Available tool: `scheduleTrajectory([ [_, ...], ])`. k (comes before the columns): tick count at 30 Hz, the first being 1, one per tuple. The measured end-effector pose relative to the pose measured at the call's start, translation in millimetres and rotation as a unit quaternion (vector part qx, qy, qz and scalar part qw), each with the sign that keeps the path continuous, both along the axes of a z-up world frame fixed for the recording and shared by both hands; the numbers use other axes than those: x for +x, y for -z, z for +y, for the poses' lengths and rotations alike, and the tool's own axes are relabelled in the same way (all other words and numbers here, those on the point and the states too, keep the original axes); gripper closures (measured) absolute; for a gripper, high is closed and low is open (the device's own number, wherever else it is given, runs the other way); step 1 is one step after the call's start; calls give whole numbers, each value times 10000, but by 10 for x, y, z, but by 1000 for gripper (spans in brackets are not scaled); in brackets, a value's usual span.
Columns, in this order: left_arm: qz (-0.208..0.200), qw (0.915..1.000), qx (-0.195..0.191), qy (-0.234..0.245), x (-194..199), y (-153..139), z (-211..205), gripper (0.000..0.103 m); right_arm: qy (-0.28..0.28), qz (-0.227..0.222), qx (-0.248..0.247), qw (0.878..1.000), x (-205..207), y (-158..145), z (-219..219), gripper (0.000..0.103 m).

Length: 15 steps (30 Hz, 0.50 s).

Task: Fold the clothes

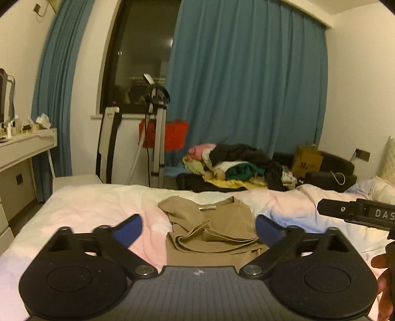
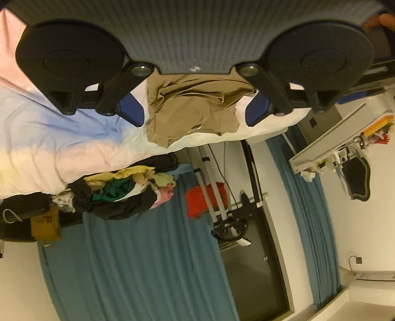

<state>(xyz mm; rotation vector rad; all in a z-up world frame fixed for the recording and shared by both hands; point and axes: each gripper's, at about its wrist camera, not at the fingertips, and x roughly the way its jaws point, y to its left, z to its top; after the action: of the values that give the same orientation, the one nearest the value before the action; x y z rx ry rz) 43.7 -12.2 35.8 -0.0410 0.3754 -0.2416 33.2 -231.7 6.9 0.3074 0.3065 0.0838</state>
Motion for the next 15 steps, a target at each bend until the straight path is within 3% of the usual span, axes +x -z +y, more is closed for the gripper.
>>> scheduleTrajectory([
  [3,-24,10000,-82,20,-175,-18,54,0,29,85,5,10000,-86,82,25,13],
  [6,242,9995,-187,58,-178,75,87,0,70,163,-8,9998,-106,129,65,13],
  [8,687,9959,-543,238,-112,151,133,0,119,205,81,9997,-103,153,66,13],
  [10,1327,9842,-1113,359,4,300,195,1,144,417,392,9983,-74,228,31,13],
  [12,1965,9651,-1664,469,128,492,261,3,140,855,878,9924,-26,369,-25,13],
  [15,2386,9465,-2147,335,276,742,338,6,61,1571,1707,9727,41,655,-103,13],
])
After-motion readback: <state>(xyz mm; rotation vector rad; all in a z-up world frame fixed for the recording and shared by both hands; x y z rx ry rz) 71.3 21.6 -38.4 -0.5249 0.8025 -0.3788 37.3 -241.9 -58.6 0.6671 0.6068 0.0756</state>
